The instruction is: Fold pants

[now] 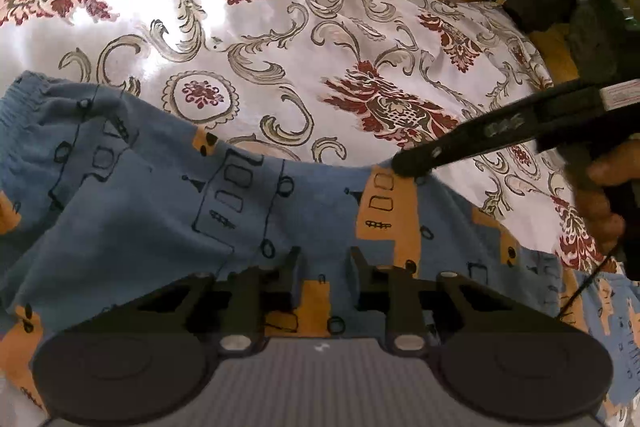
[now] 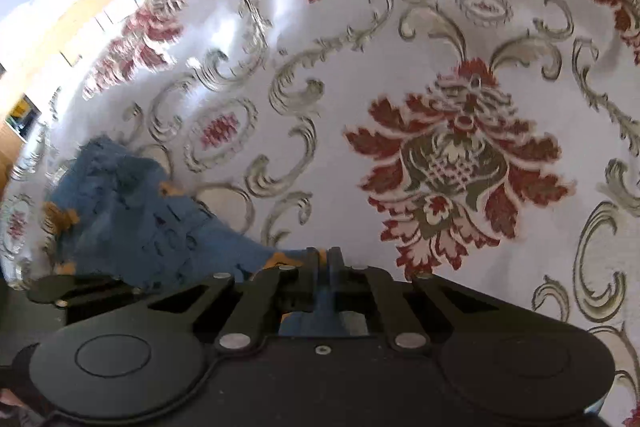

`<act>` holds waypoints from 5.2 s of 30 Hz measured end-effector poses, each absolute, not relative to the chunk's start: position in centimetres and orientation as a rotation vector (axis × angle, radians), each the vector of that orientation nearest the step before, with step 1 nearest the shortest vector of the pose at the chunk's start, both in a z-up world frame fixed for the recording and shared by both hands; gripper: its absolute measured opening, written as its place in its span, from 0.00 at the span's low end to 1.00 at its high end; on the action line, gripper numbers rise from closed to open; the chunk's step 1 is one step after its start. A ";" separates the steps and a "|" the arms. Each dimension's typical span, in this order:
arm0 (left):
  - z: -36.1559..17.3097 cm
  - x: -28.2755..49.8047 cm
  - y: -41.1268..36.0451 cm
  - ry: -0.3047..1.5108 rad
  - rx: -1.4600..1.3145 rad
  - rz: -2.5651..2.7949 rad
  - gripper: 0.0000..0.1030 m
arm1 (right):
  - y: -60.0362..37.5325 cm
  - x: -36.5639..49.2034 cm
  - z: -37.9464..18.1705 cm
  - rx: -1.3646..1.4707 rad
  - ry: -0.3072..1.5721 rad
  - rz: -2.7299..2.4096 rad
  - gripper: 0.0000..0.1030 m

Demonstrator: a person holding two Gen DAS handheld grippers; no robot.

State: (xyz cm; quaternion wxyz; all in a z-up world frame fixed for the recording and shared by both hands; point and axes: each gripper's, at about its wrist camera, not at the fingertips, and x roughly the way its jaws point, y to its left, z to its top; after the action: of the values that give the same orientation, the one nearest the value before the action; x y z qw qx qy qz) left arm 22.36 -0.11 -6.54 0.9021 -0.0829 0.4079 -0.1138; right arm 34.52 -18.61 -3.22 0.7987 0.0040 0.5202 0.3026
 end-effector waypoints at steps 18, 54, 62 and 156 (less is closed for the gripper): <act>-1.5 21.5 8.9 0.874 -0.188 -0.080 0.65 | -22.3 18.8 1.4 0.038 0.924 0.666 0.80; 1.9 21.7 -20.4 0.840 0.217 -0.930 1.00 | -44.1 -4.2 -2.9 0.709 0.614 -0.186 1.00; -1.9 23.6 -35.5 0.969 0.365 -1.413 0.99 | -46.4 -4.1 -3.6 0.762 0.573 -0.082 0.95; -2.1 20.7 -39.6 1.435 0.199 -1.119 0.86 | -34.7 -2.3 -1.7 -0.128 0.519 -0.271 0.13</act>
State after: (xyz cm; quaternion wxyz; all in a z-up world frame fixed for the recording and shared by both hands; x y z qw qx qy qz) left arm 20.73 -39.63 -2.12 0.6095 0.0863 0.6215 -0.4846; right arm -2.26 -34.71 -1.72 0.9554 -0.0629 0.2557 -0.1335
